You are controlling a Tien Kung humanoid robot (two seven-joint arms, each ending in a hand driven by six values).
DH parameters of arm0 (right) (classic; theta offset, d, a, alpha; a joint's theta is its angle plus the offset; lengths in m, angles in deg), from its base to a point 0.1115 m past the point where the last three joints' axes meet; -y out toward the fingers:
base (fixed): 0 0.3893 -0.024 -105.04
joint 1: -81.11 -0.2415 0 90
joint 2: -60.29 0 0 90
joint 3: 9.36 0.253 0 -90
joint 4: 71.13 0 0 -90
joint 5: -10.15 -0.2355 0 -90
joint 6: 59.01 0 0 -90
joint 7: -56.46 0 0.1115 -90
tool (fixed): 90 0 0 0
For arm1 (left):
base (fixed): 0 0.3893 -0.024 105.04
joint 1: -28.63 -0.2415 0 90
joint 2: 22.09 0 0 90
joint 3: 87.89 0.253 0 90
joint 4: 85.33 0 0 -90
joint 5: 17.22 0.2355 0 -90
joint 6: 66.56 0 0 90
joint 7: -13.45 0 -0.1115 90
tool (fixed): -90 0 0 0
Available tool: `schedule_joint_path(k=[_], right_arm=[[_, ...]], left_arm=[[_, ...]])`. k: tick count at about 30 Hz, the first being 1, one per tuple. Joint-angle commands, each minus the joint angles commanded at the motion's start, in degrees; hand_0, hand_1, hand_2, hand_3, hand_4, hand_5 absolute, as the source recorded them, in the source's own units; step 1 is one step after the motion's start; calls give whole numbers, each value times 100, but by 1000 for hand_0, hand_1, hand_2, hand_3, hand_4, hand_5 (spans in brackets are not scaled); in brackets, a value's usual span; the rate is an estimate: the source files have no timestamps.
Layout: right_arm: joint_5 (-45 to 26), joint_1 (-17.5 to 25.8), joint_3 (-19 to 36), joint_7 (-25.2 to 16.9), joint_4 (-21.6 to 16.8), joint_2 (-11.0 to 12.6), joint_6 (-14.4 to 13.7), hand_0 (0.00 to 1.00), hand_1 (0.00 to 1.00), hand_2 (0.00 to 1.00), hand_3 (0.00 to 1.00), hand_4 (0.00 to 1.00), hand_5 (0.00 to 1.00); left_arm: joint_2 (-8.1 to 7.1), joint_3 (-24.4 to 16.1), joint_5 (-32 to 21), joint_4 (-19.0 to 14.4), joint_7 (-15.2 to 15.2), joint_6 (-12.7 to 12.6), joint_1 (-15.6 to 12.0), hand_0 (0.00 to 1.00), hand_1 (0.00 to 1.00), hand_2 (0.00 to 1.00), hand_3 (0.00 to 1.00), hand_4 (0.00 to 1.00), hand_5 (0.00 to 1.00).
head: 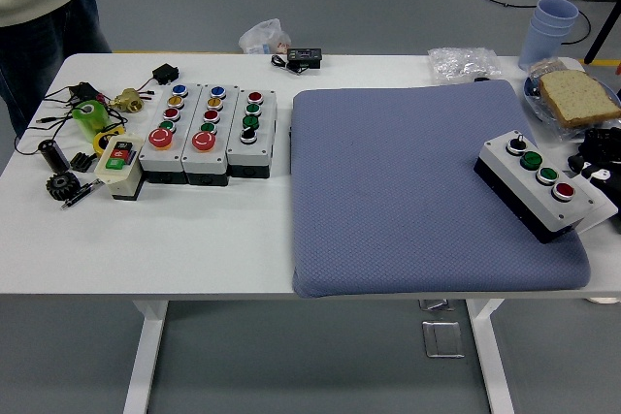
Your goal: Pick up the button,place it on the desk,press the button,press the button
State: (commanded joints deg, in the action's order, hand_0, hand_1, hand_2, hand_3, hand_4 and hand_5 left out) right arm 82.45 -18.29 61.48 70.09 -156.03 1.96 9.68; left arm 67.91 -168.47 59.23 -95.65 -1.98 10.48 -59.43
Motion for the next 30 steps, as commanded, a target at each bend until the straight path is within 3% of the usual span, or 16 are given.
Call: schedule_joint_path(k=[6,10,17,30], right_arm=[[1452,-346,-251,317,4,-171,1,954,894,972,962,998,342],[2270,-593,-611,767,14,-256,67,954,894,972,962,998,342],[2583,-1046,-1117,1527,323,-603,61,976,914,998,998,998,361],[2924,-1608,-1443,2031,1200,-1231,-23,984,918,996,986,998,382]], left_arm=[[0,15,-34,0,4,-4,9,570,422,428,429,281,361],[0,2,-15,0,-3,-4,12,570,422,428,429,281,361],[0,-24,33,0,-19,-4,-16,570,421,427,430,284,357],[0,-62,125,0,-38,5,-69,570,422,428,430,282,353]])
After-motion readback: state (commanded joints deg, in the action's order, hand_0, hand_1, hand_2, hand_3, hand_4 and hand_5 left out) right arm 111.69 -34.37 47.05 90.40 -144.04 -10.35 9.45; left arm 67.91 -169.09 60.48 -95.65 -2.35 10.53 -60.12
